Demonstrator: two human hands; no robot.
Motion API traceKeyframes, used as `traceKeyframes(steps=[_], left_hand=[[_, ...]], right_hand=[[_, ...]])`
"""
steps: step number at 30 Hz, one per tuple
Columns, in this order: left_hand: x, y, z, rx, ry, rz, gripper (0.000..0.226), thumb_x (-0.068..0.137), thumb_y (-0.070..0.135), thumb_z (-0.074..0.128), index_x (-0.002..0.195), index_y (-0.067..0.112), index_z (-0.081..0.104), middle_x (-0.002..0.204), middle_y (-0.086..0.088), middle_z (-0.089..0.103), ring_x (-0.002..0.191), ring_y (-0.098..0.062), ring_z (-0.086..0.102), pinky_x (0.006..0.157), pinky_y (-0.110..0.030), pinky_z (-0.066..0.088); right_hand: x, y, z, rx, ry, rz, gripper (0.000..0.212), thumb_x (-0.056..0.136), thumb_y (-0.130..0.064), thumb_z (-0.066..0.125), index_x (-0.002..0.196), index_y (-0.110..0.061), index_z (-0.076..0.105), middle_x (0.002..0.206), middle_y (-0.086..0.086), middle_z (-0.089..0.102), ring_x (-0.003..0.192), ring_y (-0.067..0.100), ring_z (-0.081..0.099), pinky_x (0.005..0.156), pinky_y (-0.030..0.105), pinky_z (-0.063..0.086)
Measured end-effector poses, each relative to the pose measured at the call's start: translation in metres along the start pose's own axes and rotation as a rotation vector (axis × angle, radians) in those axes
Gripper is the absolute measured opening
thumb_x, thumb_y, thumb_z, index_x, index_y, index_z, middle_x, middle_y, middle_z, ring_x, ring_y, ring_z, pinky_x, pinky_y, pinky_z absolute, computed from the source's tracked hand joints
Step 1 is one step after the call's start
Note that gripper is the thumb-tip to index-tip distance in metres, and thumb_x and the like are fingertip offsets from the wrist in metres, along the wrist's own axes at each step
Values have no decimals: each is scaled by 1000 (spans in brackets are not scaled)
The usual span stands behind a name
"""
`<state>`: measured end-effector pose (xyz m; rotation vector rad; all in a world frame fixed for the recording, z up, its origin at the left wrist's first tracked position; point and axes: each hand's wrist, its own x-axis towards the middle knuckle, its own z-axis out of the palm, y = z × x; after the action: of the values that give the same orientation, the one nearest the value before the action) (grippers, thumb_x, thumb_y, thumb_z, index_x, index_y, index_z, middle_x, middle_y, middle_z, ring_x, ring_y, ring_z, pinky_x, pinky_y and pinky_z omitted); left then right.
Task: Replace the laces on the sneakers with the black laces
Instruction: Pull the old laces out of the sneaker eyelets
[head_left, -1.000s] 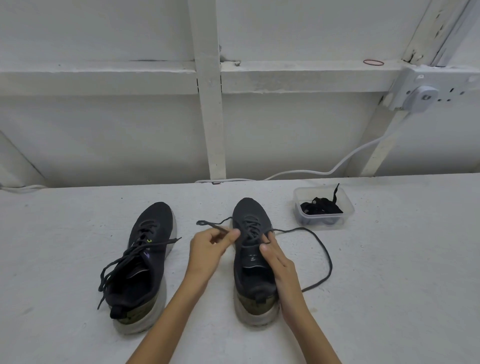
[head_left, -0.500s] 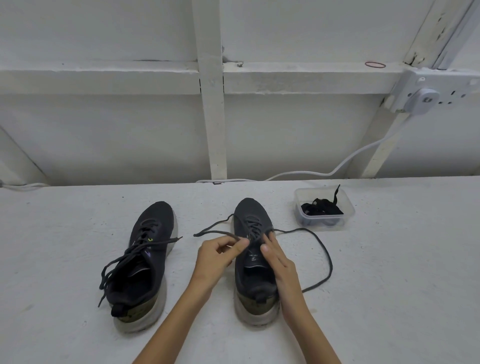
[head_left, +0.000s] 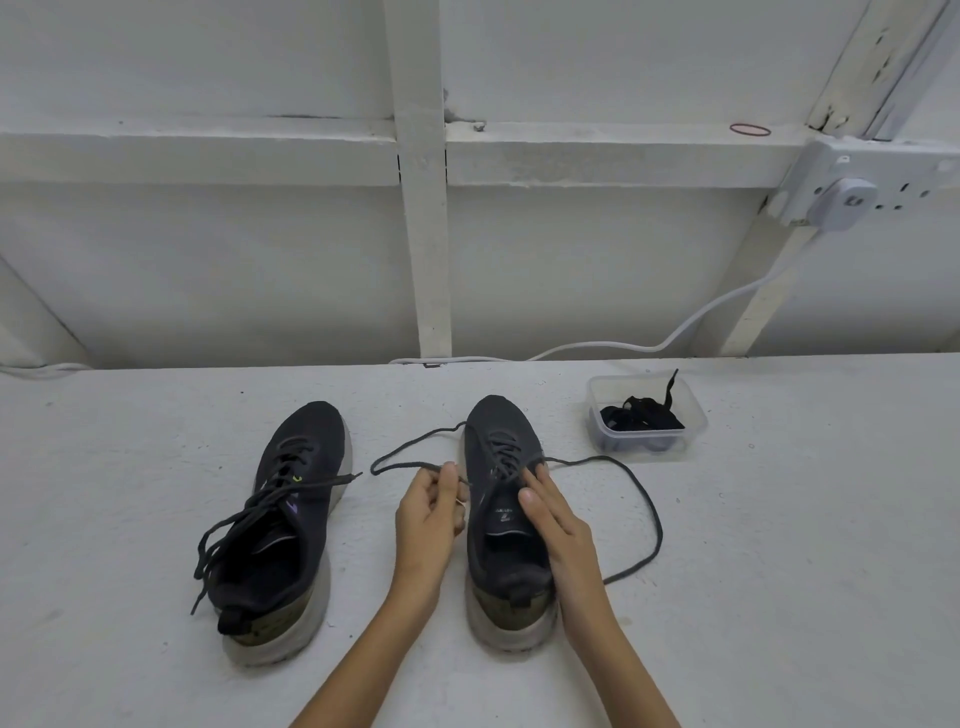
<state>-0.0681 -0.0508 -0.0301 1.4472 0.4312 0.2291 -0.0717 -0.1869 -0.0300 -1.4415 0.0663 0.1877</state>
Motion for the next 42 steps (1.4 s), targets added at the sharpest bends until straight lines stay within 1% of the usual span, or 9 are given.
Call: traceKeyframes(steps=[6, 9, 13, 16, 19, 23, 33, 37, 42], left_hand=[[-8, 11, -6, -111, 92, -84, 42, 95, 44, 52, 80, 6, 63, 74, 0, 66, 70, -13, 61, 70, -25, 47], [-20, 10, 0, -80, -75, -12, 27, 91, 35, 60, 108, 15, 68, 106, 8, 71, 102, -5, 65, 83, -16, 50], [-26, -5, 8, 83, -299, 23, 55, 91, 42, 63, 141, 36, 42, 147, 14, 44, 136, 1, 39, 114, -27, 35], [-25, -9, 10, 161, -302, 83, 45, 99, 25, 51, 136, 45, 33, 152, 18, 35, 142, 3, 27, 120, -28, 23], [-23, -9, 8, 180, -319, 92, 45, 100, 24, 50, 134, 47, 33, 152, 19, 34, 142, 3, 26, 121, -30, 22], [-23, -10, 9, 192, -328, 104, 45, 99, 25, 49, 137, 42, 32, 153, 19, 32, 142, 4, 25, 121, -29, 21], [-23, -13, 8, 214, -315, 92, 46, 99, 27, 49, 142, 38, 33, 153, 19, 31, 142, 3, 26, 118, -21, 24], [-23, -13, 8, 206, -317, 86, 48, 100, 29, 51, 145, 32, 34, 153, 19, 31, 142, 4, 25, 119, -23, 23], [-24, -13, 8, 192, -320, 86, 49, 101, 23, 49, 148, 26, 34, 153, 19, 32, 142, 5, 24, 119, -22, 20]], right_hand=[[9, -7, -12, -130, 86, -73, 16, 93, -22, 62, 98, -26, 77, 114, -12, 68, 109, -2, 60, 88, 7, 43], [22, -16, -19, -282, 76, -139, 8, 86, -15, 72, 85, -21, 78, 98, -5, 71, 97, 3, 63, 79, 12, 47], [38, -24, -23, -484, 2, -152, 14, 81, -15, 77, 73, -26, 74, 95, -8, 67, 92, 1, 62, 80, 21, 48], [46, -28, -23, -647, -53, -185, 13, 84, -17, 71, 73, -23, 69, 90, -10, 67, 86, 0, 61, 76, 21, 47], [52, -33, -21, -828, -51, -200, 9, 90, -25, 60, 82, -22, 62, 81, -11, 67, 79, 7, 63, 74, 34, 53], [58, -35, -11, -1017, 0, -308, 11, 97, -31, 52, 92, -22, 56, 78, -10, 65, 72, 13, 62, 67, 34, 50], [42, -30, -32, -342, -151, -48, 8, 84, -21, 75, 85, -13, 77, 74, 11, 70, 59, 9, 54, 57, 19, 45], [50, -37, -26, -323, -94, -75, 11, 89, -10, 68, 84, -2, 73, 59, -4, 64, 52, 3, 52, 52, 14, 42], [61, -43, -28, -257, 20, 4, 18, 90, -21, 69, 86, -4, 71, 52, -11, 57, 49, 9, 45, 48, 19, 37]])
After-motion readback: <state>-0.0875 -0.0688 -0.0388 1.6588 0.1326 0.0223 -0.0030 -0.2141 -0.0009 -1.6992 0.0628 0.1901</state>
